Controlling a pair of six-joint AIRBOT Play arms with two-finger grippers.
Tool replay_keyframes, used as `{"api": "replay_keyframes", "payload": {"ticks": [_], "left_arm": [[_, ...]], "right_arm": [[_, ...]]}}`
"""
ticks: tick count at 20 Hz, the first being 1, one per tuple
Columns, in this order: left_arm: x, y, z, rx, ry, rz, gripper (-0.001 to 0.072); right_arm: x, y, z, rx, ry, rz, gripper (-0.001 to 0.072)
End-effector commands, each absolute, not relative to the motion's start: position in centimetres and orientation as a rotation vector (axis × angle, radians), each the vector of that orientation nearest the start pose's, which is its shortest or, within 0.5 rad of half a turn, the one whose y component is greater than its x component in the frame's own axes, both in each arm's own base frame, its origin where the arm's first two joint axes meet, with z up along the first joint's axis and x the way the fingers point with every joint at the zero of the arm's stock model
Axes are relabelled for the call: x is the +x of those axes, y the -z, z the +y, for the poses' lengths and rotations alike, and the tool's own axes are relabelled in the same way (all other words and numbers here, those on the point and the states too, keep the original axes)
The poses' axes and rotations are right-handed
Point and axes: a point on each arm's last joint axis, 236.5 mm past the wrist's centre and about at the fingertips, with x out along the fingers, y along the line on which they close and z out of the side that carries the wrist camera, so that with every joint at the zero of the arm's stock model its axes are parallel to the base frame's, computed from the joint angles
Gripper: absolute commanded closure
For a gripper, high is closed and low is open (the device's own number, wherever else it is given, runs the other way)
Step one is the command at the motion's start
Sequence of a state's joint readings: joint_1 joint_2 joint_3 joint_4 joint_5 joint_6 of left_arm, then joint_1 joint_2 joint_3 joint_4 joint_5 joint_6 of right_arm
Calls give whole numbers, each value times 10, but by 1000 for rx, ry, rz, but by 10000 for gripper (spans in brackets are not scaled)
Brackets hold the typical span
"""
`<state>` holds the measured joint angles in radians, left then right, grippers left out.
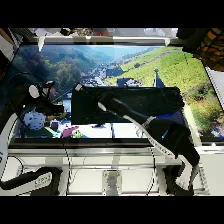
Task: Fold the clothes and pants, and hang the long-sleeved shirts on hangers.
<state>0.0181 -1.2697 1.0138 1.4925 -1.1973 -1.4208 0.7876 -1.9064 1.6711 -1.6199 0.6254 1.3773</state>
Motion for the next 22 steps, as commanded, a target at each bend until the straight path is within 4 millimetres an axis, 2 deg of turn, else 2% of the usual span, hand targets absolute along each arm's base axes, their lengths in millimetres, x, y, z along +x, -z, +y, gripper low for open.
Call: {"api": "replay_keyframes", "payload": {"ticks": [1, 4, 5, 6, 7, 8, 12, 14, 15, 18, 22], "left_arm": [[333, 38, -12, 31, 133, 1442, 481], [335, 38, -15, 18, 139, 1431, 481], [337, 37, -18, 3, 146, 1422, 481], [340, 36, -21, -13, 152, 1408, 481], [344, 36, -24, -24, 155, 1392, 481], [348, 35, -25, -33, 157, 1374, 481], [350, 44, -29, -53, 162, 1387, 481], [348, 48, -29, -55, 163, 1406, 481], [348, 50, -29, -55, 163, 1409, 481], [348, 50, -29, -55, 163, 1409, 481], [349, 50, -29, -42, 172, 1401, 481]], "right_arm": [[496, 12, 388, -442, -669, 714, 678], [540, 0, 331, -308, -538, 745, 677], [541, 3, 322, -249, -529, 784, 677], [534, 9, 320, -214, -545, 835, 643], [523, 13, 327, -227, -596, 866, 465], [508, 15, 343, -252, -666, 878, 343], [443, 25, 424, -450, -873, 811, 331], [418, 38, 453, -513, -924, 790, 332], [409, 47, 461, -513, -939, 802, 332], [391, 70, 466, -468, -944, 897, 332], [364, 71, 484, -397, -997, 950, 332]]}}
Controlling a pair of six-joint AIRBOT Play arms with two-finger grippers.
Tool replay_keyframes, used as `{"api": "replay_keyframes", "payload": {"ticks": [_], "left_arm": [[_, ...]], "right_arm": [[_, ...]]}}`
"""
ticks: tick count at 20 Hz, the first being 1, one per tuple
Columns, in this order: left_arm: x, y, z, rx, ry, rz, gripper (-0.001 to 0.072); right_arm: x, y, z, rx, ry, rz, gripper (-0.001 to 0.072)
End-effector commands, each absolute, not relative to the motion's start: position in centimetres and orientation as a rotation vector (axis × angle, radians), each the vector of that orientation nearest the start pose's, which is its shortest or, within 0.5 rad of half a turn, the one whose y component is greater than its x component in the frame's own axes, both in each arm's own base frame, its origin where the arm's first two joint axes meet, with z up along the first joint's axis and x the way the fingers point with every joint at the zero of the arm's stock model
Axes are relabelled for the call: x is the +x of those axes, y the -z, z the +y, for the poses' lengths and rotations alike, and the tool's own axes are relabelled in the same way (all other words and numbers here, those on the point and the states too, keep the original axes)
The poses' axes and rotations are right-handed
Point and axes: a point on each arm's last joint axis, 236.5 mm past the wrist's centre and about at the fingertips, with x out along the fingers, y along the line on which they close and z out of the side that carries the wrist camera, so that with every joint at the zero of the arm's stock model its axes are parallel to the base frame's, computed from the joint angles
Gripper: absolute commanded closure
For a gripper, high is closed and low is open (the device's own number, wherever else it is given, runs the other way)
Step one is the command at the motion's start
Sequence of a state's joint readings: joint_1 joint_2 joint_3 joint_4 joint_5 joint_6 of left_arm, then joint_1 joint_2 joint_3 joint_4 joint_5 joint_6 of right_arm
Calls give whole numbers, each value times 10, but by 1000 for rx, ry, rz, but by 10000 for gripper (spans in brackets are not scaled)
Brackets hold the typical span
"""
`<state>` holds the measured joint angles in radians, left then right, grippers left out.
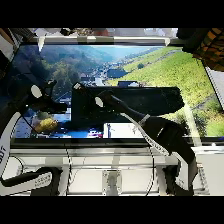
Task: Fold the clothes and pants, and hang the long-sleeved shirts on hangers.
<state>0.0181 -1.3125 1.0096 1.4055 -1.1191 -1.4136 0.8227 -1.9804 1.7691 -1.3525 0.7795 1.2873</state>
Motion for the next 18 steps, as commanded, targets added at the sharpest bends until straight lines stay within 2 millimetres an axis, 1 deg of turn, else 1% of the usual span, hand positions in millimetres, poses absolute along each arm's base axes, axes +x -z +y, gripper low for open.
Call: {"api": "replay_keyframes", "payload": {"ticks": [1, 3, 4, 5, 7, 9, 13, 16, 18], "left_arm": [[349, 50, -29, -42, 172, 1402, 481], [349, 51, -29, -42, 172, 1403, 481], [349, 51, -29, -42, 172, 1403, 481], [349, 51, -29, -42, 172, 1403, 481], [349, 51, -29, -42, 172, 1403, 481], [349, 51, -29, -42, 172, 1403, 481], [349, 51, -29, -42, 172, 1402, 481], [349, 51, -29, -42, 172, 1402, 481], [349, 51, -29, -42, 172, 1402, 481]], "right_arm": [[358, 71, 488, -402, -1008, 949, 332], [350, 73, 495, -420, -1023, 945, 346], [348, 76, 495, -427, -1022, 948, 392], [349, 80, 493, -429, -1011, 957, 397], [355, 87, 487, -449, -970, 965, 398], [363, 88, 481, -457, -946, 962, 397], [378, 82, 468, -442, -918, 974, 397], [390, 73, 461, -434, -902, 972, 397], [393, 73, 457, -431, -893, 978, 397]]}}
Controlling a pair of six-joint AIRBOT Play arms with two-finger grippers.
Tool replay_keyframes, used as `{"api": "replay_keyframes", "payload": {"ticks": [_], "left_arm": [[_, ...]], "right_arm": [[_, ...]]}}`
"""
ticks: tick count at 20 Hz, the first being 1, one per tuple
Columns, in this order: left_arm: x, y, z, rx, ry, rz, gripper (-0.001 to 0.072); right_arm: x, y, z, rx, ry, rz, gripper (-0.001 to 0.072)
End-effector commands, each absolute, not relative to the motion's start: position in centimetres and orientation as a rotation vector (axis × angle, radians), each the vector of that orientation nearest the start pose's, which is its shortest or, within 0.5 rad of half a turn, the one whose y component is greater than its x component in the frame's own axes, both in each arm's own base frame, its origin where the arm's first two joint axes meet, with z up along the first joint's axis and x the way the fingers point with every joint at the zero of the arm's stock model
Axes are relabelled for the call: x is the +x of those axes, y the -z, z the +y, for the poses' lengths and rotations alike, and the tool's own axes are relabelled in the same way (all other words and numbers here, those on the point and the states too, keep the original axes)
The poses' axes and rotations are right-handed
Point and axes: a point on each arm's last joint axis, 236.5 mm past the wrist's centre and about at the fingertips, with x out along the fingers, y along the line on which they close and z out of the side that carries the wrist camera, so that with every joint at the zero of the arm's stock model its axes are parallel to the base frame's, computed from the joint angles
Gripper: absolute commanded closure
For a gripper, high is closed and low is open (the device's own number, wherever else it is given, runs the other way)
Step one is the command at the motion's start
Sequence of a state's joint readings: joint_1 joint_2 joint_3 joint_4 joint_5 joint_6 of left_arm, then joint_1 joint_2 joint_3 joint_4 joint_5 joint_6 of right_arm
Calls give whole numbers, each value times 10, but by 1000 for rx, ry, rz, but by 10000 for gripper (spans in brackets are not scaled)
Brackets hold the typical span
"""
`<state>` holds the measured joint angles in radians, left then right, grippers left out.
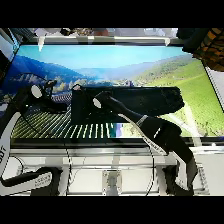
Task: Fold the clothes and pants, and hang the long-sleeved shirts on hangers.
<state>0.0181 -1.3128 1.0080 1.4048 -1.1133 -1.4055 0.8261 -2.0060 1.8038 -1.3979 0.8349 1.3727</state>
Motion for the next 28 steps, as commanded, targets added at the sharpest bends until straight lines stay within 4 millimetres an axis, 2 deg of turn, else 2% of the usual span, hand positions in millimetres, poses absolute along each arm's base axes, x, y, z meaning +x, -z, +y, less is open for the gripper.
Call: {"api": "replay_keyframes", "payload": {"ticks": [1, 13, 19, 25, 28], "left_arm": [[349, 51, -29, -42, 172, 1402, 481], [349, 51, -29, -42, 172, 1403, 481], [348, 51, -29, -43, 172, 1403, 481], [347, 51, -29, -43, 173, 1408, 481], [348, 51, -29, -43, 173, 1407, 481]], "right_arm": [[392, 75, 455, -437, -893, 991, 397], [388, 79, 449, -466, -889, 1017, 397], [395, 66, 453, -467, -889, 984, 397], [391, 88, 446, -497, -878, 1036, 398], [384, 90, 453, -471, -896, 1047, 398]]}}
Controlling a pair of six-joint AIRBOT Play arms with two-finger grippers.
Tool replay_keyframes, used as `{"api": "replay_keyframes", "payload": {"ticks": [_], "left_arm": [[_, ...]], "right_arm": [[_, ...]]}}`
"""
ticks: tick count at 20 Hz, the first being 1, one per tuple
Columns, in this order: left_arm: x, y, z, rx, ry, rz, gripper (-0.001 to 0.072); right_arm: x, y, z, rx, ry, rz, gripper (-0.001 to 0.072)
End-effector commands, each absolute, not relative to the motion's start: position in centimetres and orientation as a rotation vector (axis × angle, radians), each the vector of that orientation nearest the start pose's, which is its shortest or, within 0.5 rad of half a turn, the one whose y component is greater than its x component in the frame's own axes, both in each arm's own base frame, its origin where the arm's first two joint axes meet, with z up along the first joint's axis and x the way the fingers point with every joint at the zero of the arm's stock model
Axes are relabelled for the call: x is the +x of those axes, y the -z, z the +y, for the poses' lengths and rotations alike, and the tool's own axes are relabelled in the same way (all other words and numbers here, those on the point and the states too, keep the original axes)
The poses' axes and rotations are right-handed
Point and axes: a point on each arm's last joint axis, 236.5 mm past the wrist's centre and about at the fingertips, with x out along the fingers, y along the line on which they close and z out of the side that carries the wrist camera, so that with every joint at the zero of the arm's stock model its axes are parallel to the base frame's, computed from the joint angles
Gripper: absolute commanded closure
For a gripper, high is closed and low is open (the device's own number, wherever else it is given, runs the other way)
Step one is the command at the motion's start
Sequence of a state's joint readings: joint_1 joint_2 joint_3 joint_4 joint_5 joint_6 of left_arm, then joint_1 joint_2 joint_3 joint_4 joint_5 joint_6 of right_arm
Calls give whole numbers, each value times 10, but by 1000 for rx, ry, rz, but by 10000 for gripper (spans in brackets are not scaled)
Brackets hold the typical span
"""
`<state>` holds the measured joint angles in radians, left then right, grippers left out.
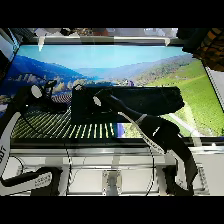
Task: Fold the clothes and pants, and hang the long-sleeved shirts on hangers.
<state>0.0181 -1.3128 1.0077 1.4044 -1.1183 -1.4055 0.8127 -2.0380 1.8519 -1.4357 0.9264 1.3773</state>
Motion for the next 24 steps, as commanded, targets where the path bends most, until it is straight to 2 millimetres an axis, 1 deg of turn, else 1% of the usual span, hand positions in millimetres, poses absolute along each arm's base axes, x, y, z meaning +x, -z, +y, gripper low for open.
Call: {"api": "replay_keyframes", "payload": {"ticks": [1, 2, 3, 5, 7, 9, 10, 11, 13, 14, 16, 17, 18, 19, 21, 22, 24], "left_arm": [[348, 51, -29, -43, 173, 1407, 481], [348, 51, -29, -43, 173, 1407, 481], [348, 51, -29, -43, 173, 1407, 481], [347, 51, -29, -43, 173, 1408, 480], [347, 51, -29, -43, 173, 1408, 481], [347, 51, -29, -43, 173, 1408, 481], [347, 51, -29, -43, 173, 1408, 481], [347, 51, -29, -43, 173, 1408, 481], [347, 51, -29, -43, 173, 1408, 481], [347, 51, -29, -44, 173, 1408, 481], [348, 51, -30, -47, 174, 1407, 481], [348, 51, -30, -48, 175, 1407, 481], [348, 50, -32, -60, 180, 1405, 481], [348, 50, -35, -75, 186, 1403, 481], [351, 48, -43, -113, 201, 1389, 481], [353, 46, -47, -133, 207, 1379, 481], [356, 44, -53, -164, 218, 1368, 481]], "right_arm": [[382, 90, 455, -470, -900, 1043, 398], [381, 89, 458, -471, -903, 1039, 399], [380, 89, 459, -473, -906, 1038, 455], [377, 89, 461, -475, -911, 1035, 677], [381, 89, 458, -494, -902, 1026, 676], [401, 85, 437, -547, -852, 1021, 677], [416, 79, 421, -569, -814, 1024, 677], [438, 70, 400, -575, -763, 1025, 678], [480, 53, 358, -504, -659, 1028, 678], [502, 47, 333, -439, -593, 1029, 677], [535, 43, 291, -336, -496, 1026, 678], [547, 41, 276, -310, -470, 1017, 677], [558, 38, 265, -279, -452, 999, 677], [567, 35, 259, -254, -441, 973, 677], [582, 27, 260, -218, -438, 908, 677], [586, 26, 266, -201, -445, 884, 676], [589, 29, 279, -160, -466, 858, 626]]}}
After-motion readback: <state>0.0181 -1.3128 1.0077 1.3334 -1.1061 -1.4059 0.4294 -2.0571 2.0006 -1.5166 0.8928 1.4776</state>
